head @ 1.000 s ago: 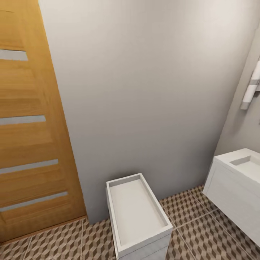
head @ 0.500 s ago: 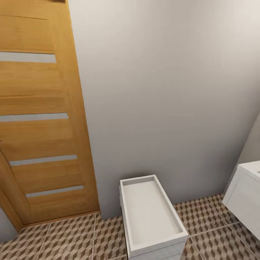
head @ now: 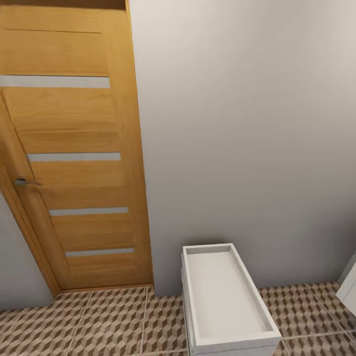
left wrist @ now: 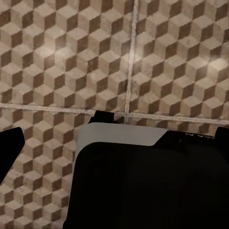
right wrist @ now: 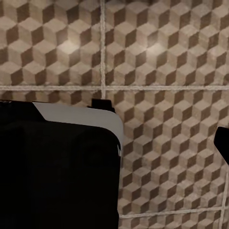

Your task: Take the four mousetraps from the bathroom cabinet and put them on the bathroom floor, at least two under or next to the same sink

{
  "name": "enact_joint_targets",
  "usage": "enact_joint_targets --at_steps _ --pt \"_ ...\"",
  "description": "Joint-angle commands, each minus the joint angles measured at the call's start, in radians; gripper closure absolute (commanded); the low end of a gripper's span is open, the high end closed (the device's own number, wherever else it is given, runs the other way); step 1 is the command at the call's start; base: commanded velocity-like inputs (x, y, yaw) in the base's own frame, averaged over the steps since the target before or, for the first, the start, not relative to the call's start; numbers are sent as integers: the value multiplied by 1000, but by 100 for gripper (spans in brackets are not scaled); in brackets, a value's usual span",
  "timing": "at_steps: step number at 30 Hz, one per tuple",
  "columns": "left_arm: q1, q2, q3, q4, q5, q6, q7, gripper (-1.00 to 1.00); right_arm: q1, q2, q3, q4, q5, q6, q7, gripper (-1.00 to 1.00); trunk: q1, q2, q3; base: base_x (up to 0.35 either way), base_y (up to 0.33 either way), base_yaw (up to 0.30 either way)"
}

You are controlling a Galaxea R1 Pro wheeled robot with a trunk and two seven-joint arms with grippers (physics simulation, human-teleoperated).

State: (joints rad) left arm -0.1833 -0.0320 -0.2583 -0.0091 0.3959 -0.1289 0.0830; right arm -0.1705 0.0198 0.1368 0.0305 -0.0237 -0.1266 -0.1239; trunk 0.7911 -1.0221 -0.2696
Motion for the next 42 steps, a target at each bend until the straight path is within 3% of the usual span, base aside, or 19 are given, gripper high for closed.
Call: enact_joint_targets --at_steps 1,15,36,42 --pt "-1 -1 -9 2 7 -2 3 -100 -1 0 7 3 -2 -5 0 -100 0 -1 -1 0 0 278" --pt "-1 -16 -9 3 8 -3 3 -100 -1 0 7 3 -2 -5 6 -100 0 -1 -1 0 0 278" --pt "-1 -19 -9 4 9 -1 3 -100 -1 -1 7 3 -5 -29 -26 -100 0 -1 -1 0 0 287" --pt "-1 -19 -9 4 9 0 3 -100 -1 -5 7 3 -4 -38 -26 -100 0 -1 -1 0 0 95"
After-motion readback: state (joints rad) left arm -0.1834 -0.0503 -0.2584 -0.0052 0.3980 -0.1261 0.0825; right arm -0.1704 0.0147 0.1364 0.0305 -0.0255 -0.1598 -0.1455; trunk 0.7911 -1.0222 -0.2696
